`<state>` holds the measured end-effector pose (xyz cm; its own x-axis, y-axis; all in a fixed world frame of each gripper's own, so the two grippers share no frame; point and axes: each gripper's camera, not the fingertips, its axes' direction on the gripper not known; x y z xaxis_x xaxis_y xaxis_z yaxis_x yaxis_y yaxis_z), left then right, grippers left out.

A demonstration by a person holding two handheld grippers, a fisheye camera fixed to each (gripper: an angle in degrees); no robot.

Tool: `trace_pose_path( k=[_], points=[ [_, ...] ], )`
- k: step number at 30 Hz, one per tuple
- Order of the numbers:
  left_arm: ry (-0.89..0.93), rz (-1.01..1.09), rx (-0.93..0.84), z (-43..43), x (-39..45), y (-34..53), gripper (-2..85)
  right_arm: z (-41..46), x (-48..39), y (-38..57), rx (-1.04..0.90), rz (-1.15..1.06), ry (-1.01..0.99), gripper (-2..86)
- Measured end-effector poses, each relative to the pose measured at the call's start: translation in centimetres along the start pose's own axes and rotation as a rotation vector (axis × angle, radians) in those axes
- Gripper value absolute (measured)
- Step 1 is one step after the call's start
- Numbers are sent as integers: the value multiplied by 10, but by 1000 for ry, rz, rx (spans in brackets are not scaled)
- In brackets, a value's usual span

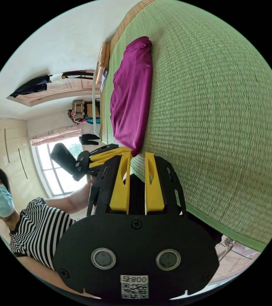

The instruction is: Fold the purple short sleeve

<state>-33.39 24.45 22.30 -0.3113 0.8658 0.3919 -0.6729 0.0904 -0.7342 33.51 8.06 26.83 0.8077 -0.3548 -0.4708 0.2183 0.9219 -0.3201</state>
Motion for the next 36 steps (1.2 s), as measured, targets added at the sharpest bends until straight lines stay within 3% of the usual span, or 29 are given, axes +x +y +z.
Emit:
trace_pose_path(
  k=[16,20,24,31,36],
  points=[
    [-36,3,50,-15,-30,28,7,-1,-16,18,16,28,-166,61],
    [40,-53,98,-30,-56,44,5,-3,-22,27,39,48,-187,31],
    [218,-307,203,-50,-116,91,8,-15,-57,36,59,-14,-180,23],
    [850,-839,544,-31,-229,203,62,-35,-120,39,70,-112,-192,20],
    [1140,-1059,698,-5,-257,234,108,-43,-158,40,75,-135,-162,20]
  ],
)
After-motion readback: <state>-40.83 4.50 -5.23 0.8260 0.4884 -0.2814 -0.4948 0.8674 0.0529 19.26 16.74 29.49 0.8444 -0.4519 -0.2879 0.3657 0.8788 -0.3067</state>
